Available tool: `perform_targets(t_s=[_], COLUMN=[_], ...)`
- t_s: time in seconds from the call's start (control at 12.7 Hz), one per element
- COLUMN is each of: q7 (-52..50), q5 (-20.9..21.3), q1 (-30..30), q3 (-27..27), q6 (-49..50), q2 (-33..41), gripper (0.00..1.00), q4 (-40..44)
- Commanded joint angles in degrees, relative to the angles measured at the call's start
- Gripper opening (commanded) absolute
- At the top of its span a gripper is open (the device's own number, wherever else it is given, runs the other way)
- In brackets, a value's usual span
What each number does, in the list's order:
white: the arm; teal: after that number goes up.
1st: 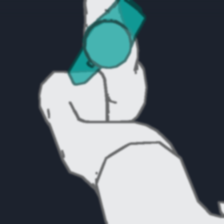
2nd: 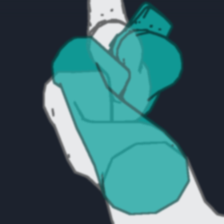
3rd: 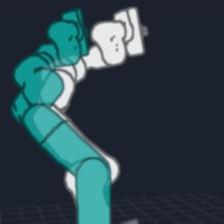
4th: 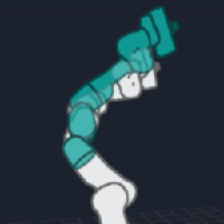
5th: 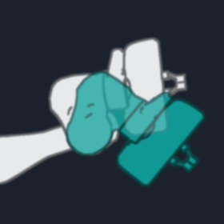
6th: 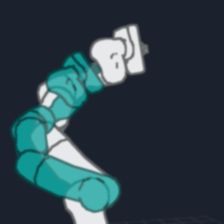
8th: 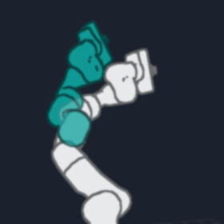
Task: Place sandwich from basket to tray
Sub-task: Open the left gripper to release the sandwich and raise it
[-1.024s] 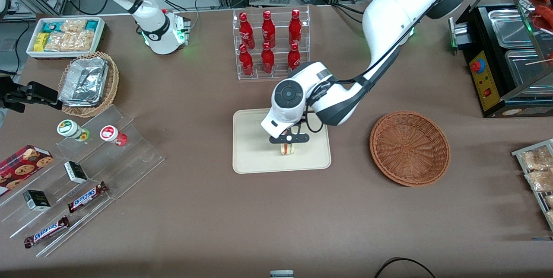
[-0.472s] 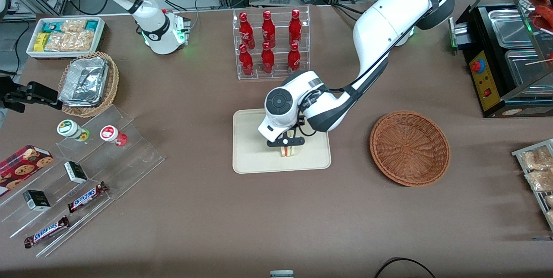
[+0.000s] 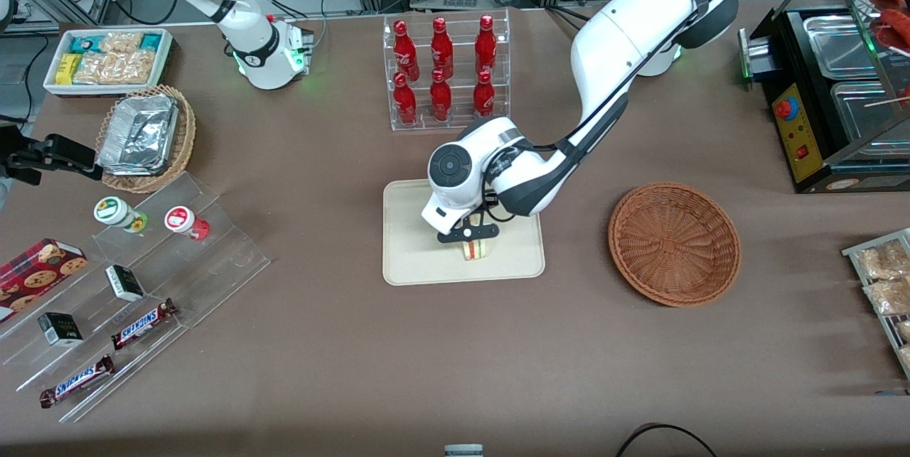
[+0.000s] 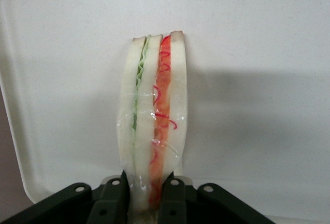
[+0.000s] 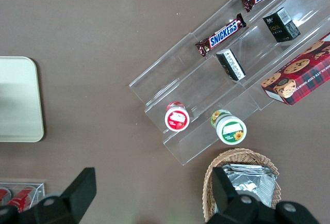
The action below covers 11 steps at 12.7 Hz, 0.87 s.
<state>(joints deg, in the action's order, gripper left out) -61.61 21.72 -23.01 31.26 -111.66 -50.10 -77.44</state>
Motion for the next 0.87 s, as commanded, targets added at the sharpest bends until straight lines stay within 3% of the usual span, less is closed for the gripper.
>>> perform_targets(t_s=[0.0, 0.24, 0.47, 0.79], q7=[-1.06, 0.08, 7.35, 13.71], q5=[0.69, 0.08, -5.61, -6.78], q1=[-0.90, 0.59, 1.90, 6.04], q3=[-0.41, 0.29, 0.29, -0.06], q6=[1.09, 4.24, 11.87, 20.15], q2=[-0.18, 2.63, 4.13, 10.97], gripper=[1.00, 1.00, 1.00, 1.00], q4=[2.30, 3.78, 10.09, 11.18])
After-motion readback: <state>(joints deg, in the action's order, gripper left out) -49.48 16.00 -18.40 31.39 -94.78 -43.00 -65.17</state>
